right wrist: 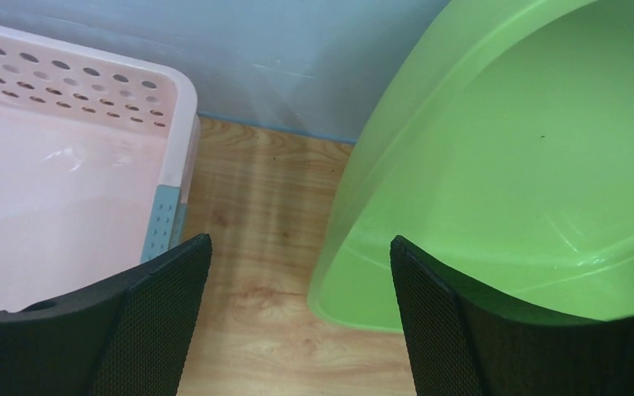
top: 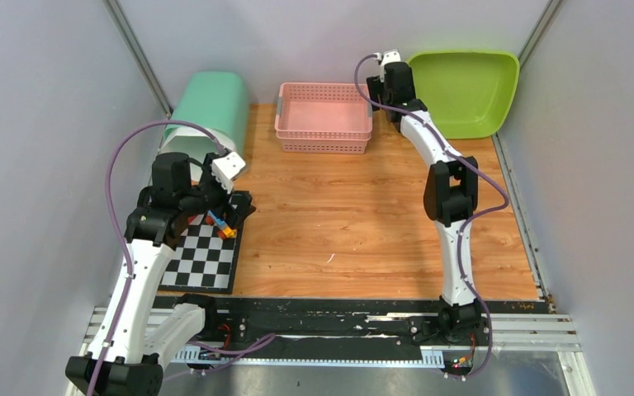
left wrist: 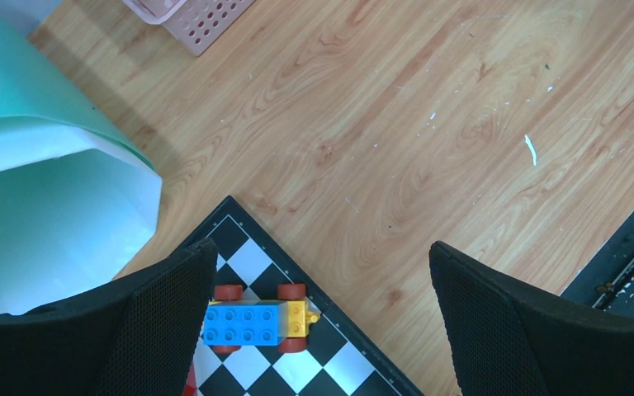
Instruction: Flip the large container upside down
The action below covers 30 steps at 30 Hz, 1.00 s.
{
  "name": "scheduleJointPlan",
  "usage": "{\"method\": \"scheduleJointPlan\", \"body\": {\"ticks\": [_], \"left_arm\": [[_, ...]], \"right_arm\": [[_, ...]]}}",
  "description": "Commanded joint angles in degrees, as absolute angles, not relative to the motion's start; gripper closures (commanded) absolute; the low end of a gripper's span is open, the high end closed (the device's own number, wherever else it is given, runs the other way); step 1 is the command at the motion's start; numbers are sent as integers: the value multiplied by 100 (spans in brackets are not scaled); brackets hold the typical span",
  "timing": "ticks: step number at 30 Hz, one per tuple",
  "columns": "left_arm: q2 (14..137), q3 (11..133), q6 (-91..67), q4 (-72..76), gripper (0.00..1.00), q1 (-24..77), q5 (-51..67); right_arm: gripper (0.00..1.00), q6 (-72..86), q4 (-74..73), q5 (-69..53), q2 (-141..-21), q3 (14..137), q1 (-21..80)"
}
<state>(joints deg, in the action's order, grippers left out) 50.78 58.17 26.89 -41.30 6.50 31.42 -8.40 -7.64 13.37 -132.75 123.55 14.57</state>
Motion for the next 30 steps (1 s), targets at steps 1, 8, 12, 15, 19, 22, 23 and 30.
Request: {"method": "scheduleJointPlan", "body": {"ticks": [1, 8, 12, 15, 19, 22, 23, 30], "left_arm": [[5094, 5798, 2833, -4216, 0, 616, 3142], [5180, 5831, 2954, -4312, 0, 615, 3224], [5287, 5883, 2997, -4395, 0, 621, 3272], [5312, 5906, 3051, -4443, 0, 619, 3296], [5348, 5921, 3099, -4497, 0, 618, 3309], [5386, 5939, 3114, -4517, 0, 617, 3305], [5400, 5947, 3126, -4530, 0, 623, 3298], [5460, 5966, 3149, -4570, 0, 617, 3275]], "right_arm": [[19, -619, -572, 1690, -13614, 12818, 1407], [22, -527, -450, 1839, -14026, 13147, 1339], [24, -413, -422, 1708, -14193, 13252, 1269], [26, -371, -377, 1732, -14312, 13335, 1228], [27, -352, -291, 1785, -14456, 13465, 1174], [31, -352, -218, 1820, -14550, 13535, 1133], [32, -338, -212, 1813, -14583, 13561, 1119], [45, -334, -176, 1715, -14778, 13689, 1090]]}}
